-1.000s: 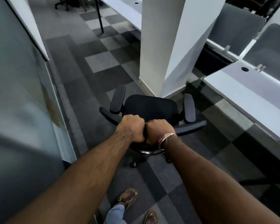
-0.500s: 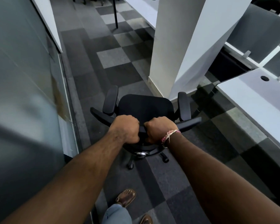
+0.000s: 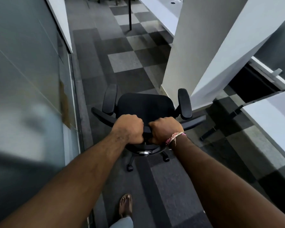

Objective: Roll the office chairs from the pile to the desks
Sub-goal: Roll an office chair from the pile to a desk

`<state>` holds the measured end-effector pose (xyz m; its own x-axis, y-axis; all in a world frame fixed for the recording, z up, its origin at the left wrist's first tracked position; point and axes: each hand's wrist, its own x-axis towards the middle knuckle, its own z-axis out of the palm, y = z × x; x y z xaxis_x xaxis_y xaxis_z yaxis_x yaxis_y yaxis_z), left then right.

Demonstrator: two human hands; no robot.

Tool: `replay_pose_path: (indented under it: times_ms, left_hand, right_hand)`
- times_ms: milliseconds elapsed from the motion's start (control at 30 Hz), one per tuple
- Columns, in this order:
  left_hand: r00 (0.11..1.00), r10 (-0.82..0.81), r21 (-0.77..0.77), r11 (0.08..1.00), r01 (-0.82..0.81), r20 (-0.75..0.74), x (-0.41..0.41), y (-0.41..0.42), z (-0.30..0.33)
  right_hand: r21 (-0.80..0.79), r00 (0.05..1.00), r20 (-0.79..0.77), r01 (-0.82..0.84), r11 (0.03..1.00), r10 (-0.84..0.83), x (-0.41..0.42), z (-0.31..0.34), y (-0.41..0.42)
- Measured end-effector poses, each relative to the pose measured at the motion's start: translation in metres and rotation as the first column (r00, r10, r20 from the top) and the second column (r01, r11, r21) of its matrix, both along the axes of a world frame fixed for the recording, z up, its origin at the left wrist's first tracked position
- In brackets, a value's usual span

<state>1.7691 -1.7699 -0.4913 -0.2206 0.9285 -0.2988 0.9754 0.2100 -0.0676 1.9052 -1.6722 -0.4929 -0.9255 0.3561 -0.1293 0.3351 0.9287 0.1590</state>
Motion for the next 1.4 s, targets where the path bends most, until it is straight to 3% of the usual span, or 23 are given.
replay_pose_path:
  times_ms: [500, 1100, 1400]
  left_hand:
    - [0.998, 0.061, -0.006, 0.998, -0.062, -0.007, -0.183, 0.124, 0.002]
    - [0.958, 0.286, -0.008, 0.958, -0.286, -0.004, -0.386, 0.327, -0.006]
    - [0.963, 0.270, -0.014, 0.963, -0.271, -0.023, -0.512, 0.414, -0.004]
  right_hand:
    - [-0.007, 0.998, -0.038, -0.059, 0.998, 0.059, -0.191, -0.007, 0.135]
    - [-0.012, 0.970, -0.087, -0.230, 0.973, 0.228, -0.417, -0.013, 0.357]
    - [-0.024, 0.969, -0.100, -0.228, 0.973, 0.225, -0.541, -0.012, 0.443]
